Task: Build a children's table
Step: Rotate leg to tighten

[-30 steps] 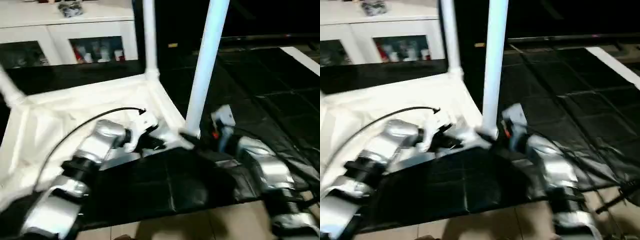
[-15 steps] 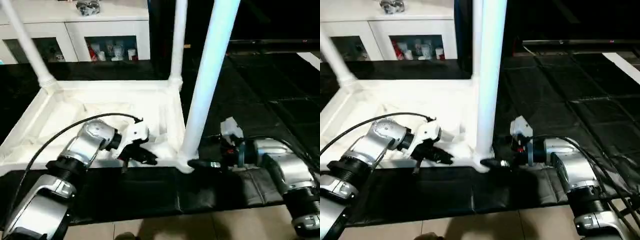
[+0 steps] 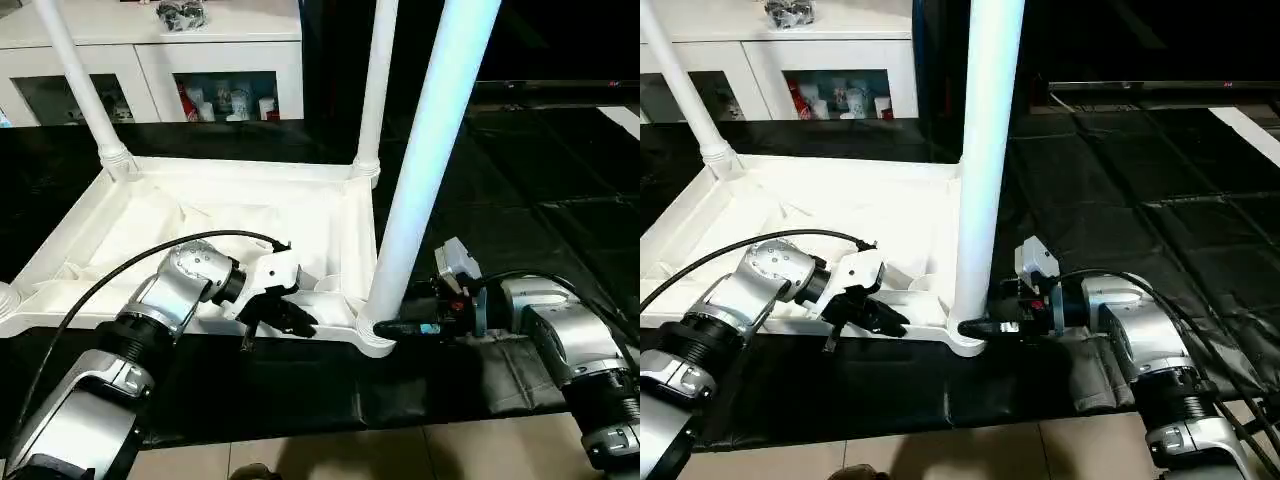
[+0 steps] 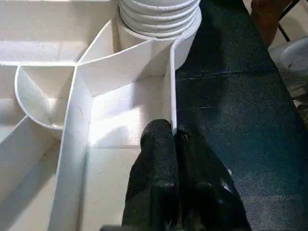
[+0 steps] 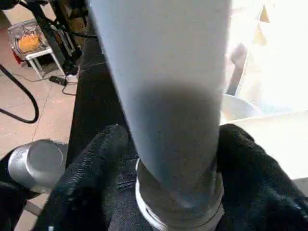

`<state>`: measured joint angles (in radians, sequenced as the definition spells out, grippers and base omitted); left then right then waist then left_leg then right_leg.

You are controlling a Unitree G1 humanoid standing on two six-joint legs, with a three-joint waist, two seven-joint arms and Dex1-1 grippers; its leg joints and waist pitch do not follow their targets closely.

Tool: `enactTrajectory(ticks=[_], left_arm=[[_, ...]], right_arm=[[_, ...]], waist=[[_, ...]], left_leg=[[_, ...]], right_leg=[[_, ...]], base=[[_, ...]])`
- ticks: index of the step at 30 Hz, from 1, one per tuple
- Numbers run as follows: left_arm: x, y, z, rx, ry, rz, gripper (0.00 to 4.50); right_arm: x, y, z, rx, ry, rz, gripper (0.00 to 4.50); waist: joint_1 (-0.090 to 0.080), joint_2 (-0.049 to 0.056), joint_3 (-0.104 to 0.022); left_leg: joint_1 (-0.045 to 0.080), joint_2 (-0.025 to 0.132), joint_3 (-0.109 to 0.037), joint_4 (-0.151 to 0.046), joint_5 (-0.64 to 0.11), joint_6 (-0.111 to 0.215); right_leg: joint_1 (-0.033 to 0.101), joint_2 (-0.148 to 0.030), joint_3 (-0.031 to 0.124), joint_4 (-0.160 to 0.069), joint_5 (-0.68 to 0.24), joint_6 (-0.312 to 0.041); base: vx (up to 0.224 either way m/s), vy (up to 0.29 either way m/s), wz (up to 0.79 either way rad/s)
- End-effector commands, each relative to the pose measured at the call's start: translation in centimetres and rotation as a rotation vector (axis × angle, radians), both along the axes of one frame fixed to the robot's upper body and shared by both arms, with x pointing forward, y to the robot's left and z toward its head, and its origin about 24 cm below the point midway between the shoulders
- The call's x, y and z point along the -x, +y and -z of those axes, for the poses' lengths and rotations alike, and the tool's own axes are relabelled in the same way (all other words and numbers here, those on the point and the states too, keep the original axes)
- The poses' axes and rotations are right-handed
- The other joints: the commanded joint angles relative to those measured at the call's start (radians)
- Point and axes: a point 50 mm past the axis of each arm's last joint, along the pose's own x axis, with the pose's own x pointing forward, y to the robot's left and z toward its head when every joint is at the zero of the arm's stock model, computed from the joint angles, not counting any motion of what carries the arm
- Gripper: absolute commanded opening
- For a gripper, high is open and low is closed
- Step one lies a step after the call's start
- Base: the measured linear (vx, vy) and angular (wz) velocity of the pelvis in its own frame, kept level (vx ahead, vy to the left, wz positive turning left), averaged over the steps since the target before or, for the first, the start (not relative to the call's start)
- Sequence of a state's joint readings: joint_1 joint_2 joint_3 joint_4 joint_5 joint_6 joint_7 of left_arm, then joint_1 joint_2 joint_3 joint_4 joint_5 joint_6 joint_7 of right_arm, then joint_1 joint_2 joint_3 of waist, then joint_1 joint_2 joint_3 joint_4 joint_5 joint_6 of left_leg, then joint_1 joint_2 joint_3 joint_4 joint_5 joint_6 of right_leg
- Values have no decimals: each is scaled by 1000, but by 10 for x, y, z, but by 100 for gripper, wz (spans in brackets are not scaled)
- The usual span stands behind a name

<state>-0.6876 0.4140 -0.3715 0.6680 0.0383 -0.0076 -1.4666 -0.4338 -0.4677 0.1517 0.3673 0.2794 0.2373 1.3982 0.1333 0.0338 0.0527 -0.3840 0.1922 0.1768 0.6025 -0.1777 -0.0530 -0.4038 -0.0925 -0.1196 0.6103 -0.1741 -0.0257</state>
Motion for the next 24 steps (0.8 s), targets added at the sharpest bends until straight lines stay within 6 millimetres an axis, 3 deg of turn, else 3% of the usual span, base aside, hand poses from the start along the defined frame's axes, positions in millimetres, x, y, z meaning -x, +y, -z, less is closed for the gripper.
enactTrajectory(ticks=[1, 7, 19, 23, 24], left_arm=[[0, -6, -3, -21, -12, 60, 0], [-1, -5, -1, -34, -23, 48, 0], [-4, -5, 2, -18, -17, -4, 0], [-10, -13, -1, 56, 5, -113, 0], [-13, -18, -3, 86, 10, -161, 0]], right_arm=[[0, 1, -3, -1, -4, -28, 259], [2, 2, 0, 5, 3, -36, 206], [7, 8, 4, -21, 9, -20, 198], [7, 15, 12, -20, -8, 89, 196], [2, 19, 17, -5, -20, 192, 196]], waist=[[-5, -13, -77], [3, -13, -77], [3, -13, -76], [1, -15, -71], [-3, -14, -68]], left_leg=[[17, 49, -12, -64, -159, 72], [19, 49, -11, -65, -164, 66], [20, 49, -11, -65, -167, 64], [22, 48, -11, -69, -195, 51], [25, 48, -13, -72, -218, 38]], right_leg=[[55, -73, 61, -74, -229, -193], [55, -73, 61, -75, -244, -186], [55, -73, 61, -77, -246, -183], [54, -76, 61, -85, -307, -169], [52, -76, 60, -90, -354, -157]], base=[[0, 0, 0], [0, 0, 0], [0, 0, 0], [0, 0, 0], [0, 0, 0]])
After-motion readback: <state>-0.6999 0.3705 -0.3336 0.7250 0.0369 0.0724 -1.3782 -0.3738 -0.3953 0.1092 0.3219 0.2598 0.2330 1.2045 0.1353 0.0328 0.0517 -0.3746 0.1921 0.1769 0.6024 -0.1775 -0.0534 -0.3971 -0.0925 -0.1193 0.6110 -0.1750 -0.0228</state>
